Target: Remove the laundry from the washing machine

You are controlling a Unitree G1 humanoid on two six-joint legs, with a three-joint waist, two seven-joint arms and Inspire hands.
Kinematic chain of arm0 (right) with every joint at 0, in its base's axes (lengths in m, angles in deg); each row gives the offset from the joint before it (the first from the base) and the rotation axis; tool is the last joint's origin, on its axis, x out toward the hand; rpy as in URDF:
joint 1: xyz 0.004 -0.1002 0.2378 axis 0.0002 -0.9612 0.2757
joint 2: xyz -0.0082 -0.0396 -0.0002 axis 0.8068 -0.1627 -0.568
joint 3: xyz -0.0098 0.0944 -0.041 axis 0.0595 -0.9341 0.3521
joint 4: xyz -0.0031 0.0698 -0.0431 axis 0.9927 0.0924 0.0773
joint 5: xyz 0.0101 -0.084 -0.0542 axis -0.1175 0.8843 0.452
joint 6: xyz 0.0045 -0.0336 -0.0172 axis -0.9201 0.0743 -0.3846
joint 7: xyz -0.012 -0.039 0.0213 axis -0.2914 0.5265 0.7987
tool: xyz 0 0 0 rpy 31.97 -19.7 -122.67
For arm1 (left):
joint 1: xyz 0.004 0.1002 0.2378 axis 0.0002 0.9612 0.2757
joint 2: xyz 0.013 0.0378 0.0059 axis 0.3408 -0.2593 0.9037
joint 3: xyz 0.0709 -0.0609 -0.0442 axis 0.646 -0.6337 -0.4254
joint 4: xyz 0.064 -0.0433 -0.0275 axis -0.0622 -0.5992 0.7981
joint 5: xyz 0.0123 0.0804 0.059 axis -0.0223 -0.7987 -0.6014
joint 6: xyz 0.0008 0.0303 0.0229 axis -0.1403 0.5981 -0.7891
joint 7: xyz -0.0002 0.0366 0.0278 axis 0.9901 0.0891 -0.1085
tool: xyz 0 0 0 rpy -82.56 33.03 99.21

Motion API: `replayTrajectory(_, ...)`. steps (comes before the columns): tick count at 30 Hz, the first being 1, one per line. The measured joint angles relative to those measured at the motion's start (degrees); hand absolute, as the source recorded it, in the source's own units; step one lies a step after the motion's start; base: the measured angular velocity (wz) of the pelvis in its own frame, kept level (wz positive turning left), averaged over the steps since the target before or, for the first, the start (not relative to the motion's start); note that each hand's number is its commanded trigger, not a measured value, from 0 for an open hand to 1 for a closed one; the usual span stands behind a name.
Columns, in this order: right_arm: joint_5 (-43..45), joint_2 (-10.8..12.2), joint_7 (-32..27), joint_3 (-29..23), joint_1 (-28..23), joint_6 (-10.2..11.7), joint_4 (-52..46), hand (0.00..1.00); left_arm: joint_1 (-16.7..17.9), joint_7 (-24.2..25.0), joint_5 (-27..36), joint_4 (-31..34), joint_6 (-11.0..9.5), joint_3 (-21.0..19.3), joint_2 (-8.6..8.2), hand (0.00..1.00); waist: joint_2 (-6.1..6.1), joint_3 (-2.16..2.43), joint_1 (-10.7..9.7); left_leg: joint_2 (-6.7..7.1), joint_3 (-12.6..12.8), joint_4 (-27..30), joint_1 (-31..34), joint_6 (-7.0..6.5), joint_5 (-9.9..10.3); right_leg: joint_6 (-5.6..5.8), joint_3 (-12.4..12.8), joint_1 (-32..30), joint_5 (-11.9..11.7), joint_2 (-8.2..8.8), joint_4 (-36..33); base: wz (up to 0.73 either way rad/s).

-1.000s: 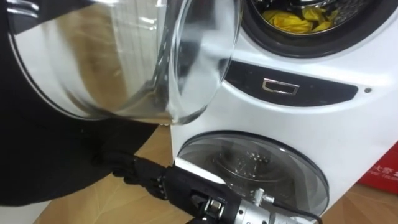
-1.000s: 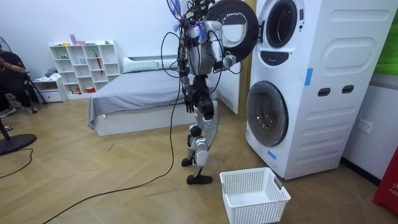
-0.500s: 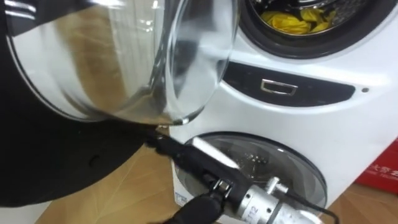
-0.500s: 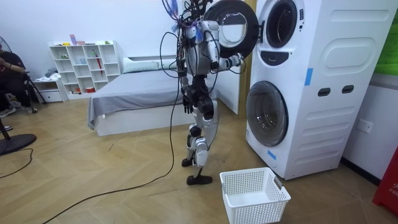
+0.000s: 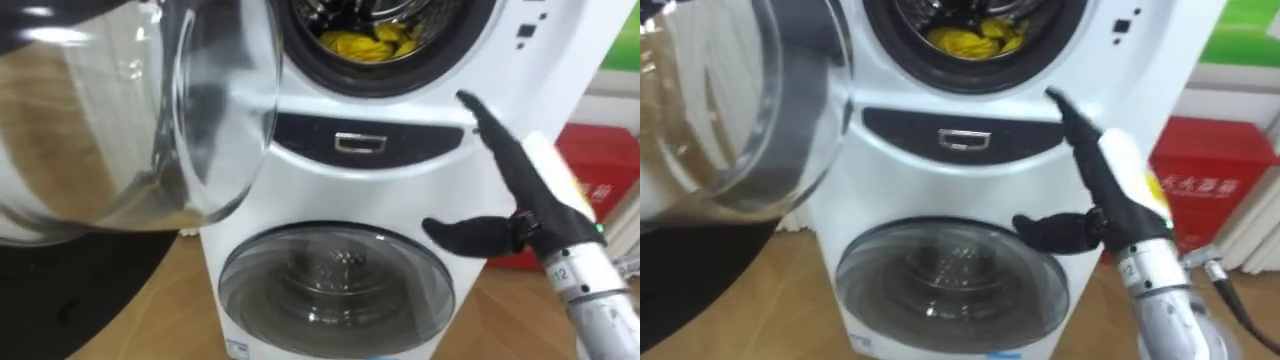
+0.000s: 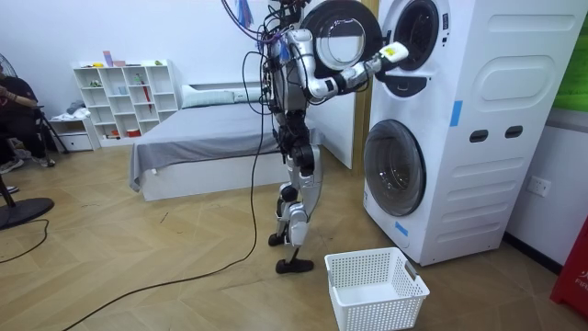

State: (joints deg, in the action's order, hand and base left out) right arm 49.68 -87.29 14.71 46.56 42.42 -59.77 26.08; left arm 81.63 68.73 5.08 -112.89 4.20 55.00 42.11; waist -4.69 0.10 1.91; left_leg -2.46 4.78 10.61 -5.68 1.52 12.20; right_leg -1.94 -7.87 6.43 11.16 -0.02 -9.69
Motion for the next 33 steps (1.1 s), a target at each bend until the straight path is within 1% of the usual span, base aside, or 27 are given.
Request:
replayTrajectory(2,0.35,-0.17,-1.18,-0.02,2.38,-0.50,-0.78,0.00,-0.03,-0.02,0.00,0.40,0.02,-0.01,0.17,0.00,-0.31,-0.17,-0.07,0.00,0.04,-0.10,0.03,0.00,0.00,0.03,0.04,-0.13,-0.02,0.02,-0.02,0.00)
replayTrajectory(4,0.29,-0.99,-1.53,0.06,5.00,-0.58,-1.13,0.00,-0.11,-0.11,0.06,0.62,0.01,0.01,0.28,0.00,-0.57,-0.32,0.07,0.00,0.06,-0.10,-0.02,0.00,0.00,0.03,0.08,-0.09,-0.02,0.02,-0.07,0.00)
replayTrajectory(5,0.29,-1.12,-1.53,0.06,5.70,-0.61,-1.13,0.00,-0.10,-0.14,0.04,0.69,0.01,0.01,0.28,0.00,-0.56,-0.33,0.13,0.00,0.05,-0.10,-0.04,0.00,0.00,0.03,0.14,-0.08,-0.02,0.01,-0.07,0.00)
replayTrajectory(7,0.04,-1.15,-1.52,0.06,8.67,-0.98,-1.17,0.00,-0.04,-0.14,0.04,0.71,-0.01,0.04,0.22,0.00,-0.42,-0.42,0.17,-0.01,0.06,-0.10,-0.07,0.00,0.00,0.04,0.82,-0.11,-0.02,-0.06,-0.08,0.00)
replayTrajectory(9,-0.44,-1.50,-1.52,0.07,10.59,-1.05,-1.17,0.00,0.54,-0.30,0.03,0.57,-0.04,0.03,0.17,0.00,-0.39,-0.44,0.22,-0.03,-0.01,-0.11,-0.10,0.00,0.00,0.04,0.75,-0.03,-0.02,-0.11,-0.08,0.00)
replayTrajectory(12,-0.70,-1.91,-1.54,0.12,12.78,-1.06,-1.16,0.00,0.98,-1.20,0.16,0.56,-0.04,0.03,0.07,0.00,-0.62,-0.31,0.34,-0.11,-0.09,-0.08,-0.14,0.00,0.00,0.03,0.68,0.10,-0.02,-0.18,-0.08,0.00)
replayTrajectory(13,-0.71,-1.91,-1.54,0.13,13.15,-1.18,-1.23,0.00,1.08,-1.34,0.14,0.58,-0.02,0.04,0.05,0.00,-0.87,-0.14,0.35,-0.11,-0.10,-0.07,-0.14,0.00,0.00,0.03,0.67,0.08,-0.02,-0.17,-0.09,0.00)
replayTrajectory(14,-0.64,-1.91,-1.54,0.26,13.25,-1.49,-1.33,0.00,1.11,-1.34,0.05,0.60,0.03,0.03,0.11,0.00,-0.98,-0.06,0.70,-0.12,-0.10,-0.05,-0.16,0.00,0.00,0.03,0.54,0.08,-0.02,-0.18,-0.13,-0.04)
replayTrajectory(15,-0.10,-1.91,-1.49,0.50,13.27,-2.37,-1.50,0.00,1.01,-1.22,-0.32,0.60,0.34,-0.06,0.23,0.00,-1.15,-0.02,1.42,-0.14,0.00,0.10,-0.26,0.00,0.00,0.03,0.52,0.08,-0.02,-0.19,-0.18,-0.05)
replayTrajectory(19,2.95,-1.91,0.61,2.25,13.28,-4.54,-1.93,0.00,0.19,0.22,-0.34,0.70,1.81,-0.65,0.39,0.00,-1.53,-0.15,2.60,-0.14,-0.01,0.10,-0.89,0.00,0.01,0.03,0.52,0.31,-0.02,-0.16,-0.23,-0.01)
replayTrajectory(21,4.52,-1.91,2.26,2.86,13.30,-4.79,-1.96,0.00,-0.69,0.57,-0.35,0.58,2.16,-0.63,0.46,0.00,-1.66,-0.25,3.35,-0.22,-0.17,0.16,-0.78,0.00,0.01,0.03,0.44,0.38,-0.02,-0.20,-0.51,0.00)
replayTrajectory(22,5.26,-1.91,3.43,3.02,13.32,-4.78,-1.95,0.00,-1.20,0.54,-0.35,0.31,2.18,-0.62,0.43,0.00,-1.79,-0.50,3.65,-0.27,-0.21,0.32,-0.77,0.01,0.01,0.01,0.32,0.11,0.01,-0.19,-1.04,0.00)
replayTrajectory(24,5.05,-1.88,4.69,3.05,13.32,-4.77,-1.90,0.00,-1.37,0.38,-0.39,0.32,2.15,-0.64,0.48,0.00,-1.93,-0.63,5.00,-0.36,-0.15,0.87,-0.43,0.04,0.05,-0.06,0.31,-0.36,0.05,-0.21,-1.33,0.00)
replayTrajectory(25,4.98,-1.87,4.97,3.05,13.32,-4.77,-1.86,0.00,-1.54,0.25,-0.37,0.21,2.14,-0.64,0.49,0.00,-2.05,-0.64,5.35,-0.45,-0.13,1.19,-0.33,0.11,0.17,-0.14,0.28,-0.46,0.11,-0.25,-1.59,0.00)
replayTrajectory(26,4.98,-1.86,5.44,3.05,13.36,-4.72,-1.77,0.00,-1.96,0.01,-0.40,-0.15,2.17,-0.64,0.69,0.00,-2.09,-0.91,6.27,-0.81,-0.22,2.69,0.35,0.29,0.97,-0.34,-0.20,-0.66,0.55,-0.51,-2.35,0.00)
replayTrajectory(27,4.90,-1.85,5.55,3.19,13.63,-4.43,-0.80,0.00,-1.95,-0.34,-0.28,-0.24,2.17,-0.57,0.91,0.00,-2.12,-1.17,6.88,-1.40,-0.25,5.41,1.58,0.52,2.14,-0.70,-0.21,-0.82,1.19,-0.88,-3.52,0.00)
replayTrajectory(28,4.96,-1.88,5.48,4.02,14.90,-4.25,1.85,0.00,-1.87,-0.68,-0.31,-0.22,2.32,-0.45,1.06,0.00,-2.19,-1.29,7.34,-2.36,-0.24,9.51,3.27,0.96,3.72,-1.32,-0.34,-1.60,2.04,-1.44,-4.78,-0.04)
replayTrajectory(29,4.98,-1.88,5.47,4.59,15.56,-4.23,3.61,0.00,-1.97,-0.91,-0.33,-0.23,2.42,-0.42,1.06,0.00,-2.25,-1.29,7.55,-2.88,-0.25,11.85,4.24,1.12,4.31,-1.51,-0.30,-1.87,2.40,-1.74,-5.55,-0.05)
replayTrajectory(30,5.04,-1.87,5.47,5.19,15.95,-4.29,6.23,0.00,-1.95,-1.12,-0.34,-0.30,2.72,-0.44,1.11,0.00,-2.67,-1.14,8.20,-3.57,-0.32,16.73,6.40,1.52,4.91,-1.99,-0.14,-2.56,3.52,-2.09,-7.03,0.06)
replayTrajectory(31,5.04,-1.87,5.47,5.83,15.96,-4.38,7.95,0.00,-1.87,-1.11,-0.30,-0.44,3.01,-0.29,1.10,0.00,-2.79,-1.14,8.39,-4.30,-0.37,21.79,8.74,1.58,4.94,-2.29,-0.15,-2.50,4.41,-2.24,-7.70,0.13)
replayTrajectory(32,5.08,-1.87,5.47,6.22,15.96,-4.46,8.26,0.00,-1.72,-1.11,-0.30,-0.40,3.24,-0.23,1.05,0.00,-2.61,-1.24,8.60,-4.79,-0.46,24.36,9.81,1.58,4.94,-2.49,-0.29,-2.54,4.84,-2.53,-8.38,0.14)
replayTrajectory(33,5.13,-1.83,5.38,6.97,15.97,-4.34,8.69,0.00,-1.31,-1.11,-0.20,-0.38,3.55,-0.27,1.01,0.00,-2.08,-1.41,9.20,-5.43,-1.57,28.16,11.28,1.56,4.92,-3.03,-0.24,-2.57,5.53,-3.15,-9.42,0.00)
